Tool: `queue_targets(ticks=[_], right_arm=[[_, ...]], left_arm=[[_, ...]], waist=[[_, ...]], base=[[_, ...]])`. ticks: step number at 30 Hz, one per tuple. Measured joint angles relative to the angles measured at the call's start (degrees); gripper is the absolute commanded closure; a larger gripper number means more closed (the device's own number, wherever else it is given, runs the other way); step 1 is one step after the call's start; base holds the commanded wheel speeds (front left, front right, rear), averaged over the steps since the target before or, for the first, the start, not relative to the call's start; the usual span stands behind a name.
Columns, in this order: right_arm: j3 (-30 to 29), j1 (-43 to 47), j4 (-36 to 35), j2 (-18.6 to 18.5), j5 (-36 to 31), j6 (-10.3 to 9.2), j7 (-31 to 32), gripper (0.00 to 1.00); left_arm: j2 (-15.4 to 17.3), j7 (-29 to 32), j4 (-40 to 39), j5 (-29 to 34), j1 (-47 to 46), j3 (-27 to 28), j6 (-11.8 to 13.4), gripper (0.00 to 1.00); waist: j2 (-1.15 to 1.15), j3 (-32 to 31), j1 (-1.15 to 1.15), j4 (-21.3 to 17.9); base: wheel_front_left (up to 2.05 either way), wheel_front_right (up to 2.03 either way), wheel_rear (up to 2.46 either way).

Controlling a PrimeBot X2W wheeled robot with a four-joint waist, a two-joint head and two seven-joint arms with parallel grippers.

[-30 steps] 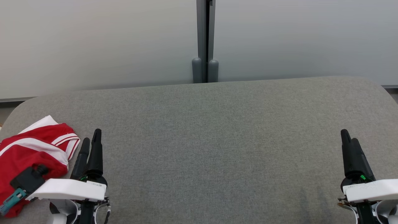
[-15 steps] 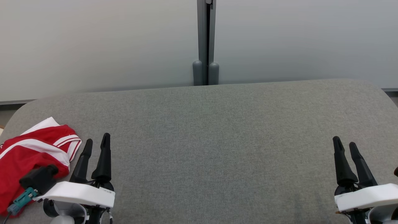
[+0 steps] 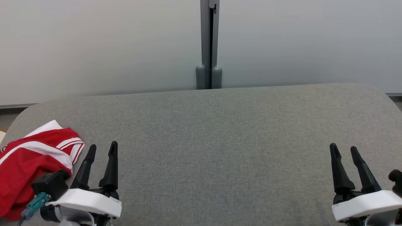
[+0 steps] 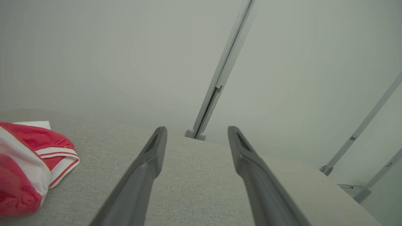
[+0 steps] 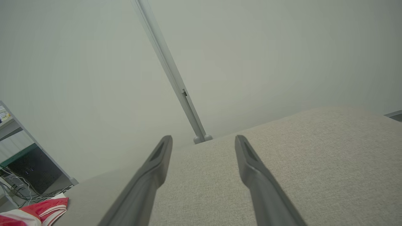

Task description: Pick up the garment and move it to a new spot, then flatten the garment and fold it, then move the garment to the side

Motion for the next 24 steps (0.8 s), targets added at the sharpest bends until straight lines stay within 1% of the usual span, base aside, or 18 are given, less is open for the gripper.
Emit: queue_targets(ticks=[17,24], right_arm=[[0.1,2.4,-1.5,0.2,-9.5,0.0,-0.1,0.0],[0.1,3.4,-1.6,0.4,-12.0,0.0,-0.3,0.0]], left_arm=[[0.3,-2.4,3.2,8.8,1.1,-0.4,0.5,0.0],[0.3,-3.1,4.5,11.3,1.5,-0.4,0.5,0.0]], waist=[[0.0,-1.0,0.0,0.1],[0.0,-1.3,0.0,0.1]], base=[[0.0,0.0,0.0],[0.0,0.0,0.0]])
